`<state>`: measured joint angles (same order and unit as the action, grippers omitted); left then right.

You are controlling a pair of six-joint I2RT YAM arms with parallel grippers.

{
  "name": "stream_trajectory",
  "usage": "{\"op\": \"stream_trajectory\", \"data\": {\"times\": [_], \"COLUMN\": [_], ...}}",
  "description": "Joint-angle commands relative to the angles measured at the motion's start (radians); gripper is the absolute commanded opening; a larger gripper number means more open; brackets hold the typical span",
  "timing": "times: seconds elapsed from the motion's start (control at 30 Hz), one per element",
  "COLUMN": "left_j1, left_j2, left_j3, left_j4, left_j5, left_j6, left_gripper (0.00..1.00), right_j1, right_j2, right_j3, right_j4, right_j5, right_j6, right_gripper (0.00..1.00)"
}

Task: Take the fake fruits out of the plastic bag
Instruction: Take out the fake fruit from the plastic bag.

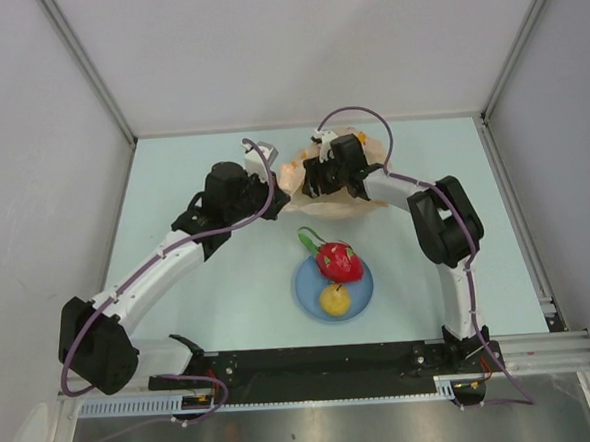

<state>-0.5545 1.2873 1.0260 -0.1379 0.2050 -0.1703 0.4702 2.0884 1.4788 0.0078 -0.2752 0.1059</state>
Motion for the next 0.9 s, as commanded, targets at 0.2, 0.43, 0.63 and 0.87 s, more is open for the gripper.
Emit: {"op": "stream_trajectory", "data": {"times": [0.2,0.43,0.63,0.87], "left_j1": [-0.007,-0.005,0.021,0.025], "left_j2": [0.017,0.030,0.079,0.095], "left_j3": [-0.017,-0.041,-0.041,-0.043], "left_j4": [0.044,0.066,0.115,0.178], "left_j5": [0.033,-0.016,-0.026,-0.027], "left_j6": [-0.028,-0.020,-0.020,-0.023], "left_gripper": [0.00,0.00,0.00,0.00], "right_j1": [0.021,-0.007,-0.015,-0.013], "right_j2": [0.153,0.035,-0.137,-0.313], "right_j3": [0.152,0.121,0.008,-0.097], "right_j4": [-0.046,-0.042,-0.216,-0.463], "right_j5": [0.102,-0.036,-0.185,-0.233], "right_j6": [0.041,-0.057,-0.236,-0.514], "right_gripper": [0.59,0.32,0.21,0.20]}}
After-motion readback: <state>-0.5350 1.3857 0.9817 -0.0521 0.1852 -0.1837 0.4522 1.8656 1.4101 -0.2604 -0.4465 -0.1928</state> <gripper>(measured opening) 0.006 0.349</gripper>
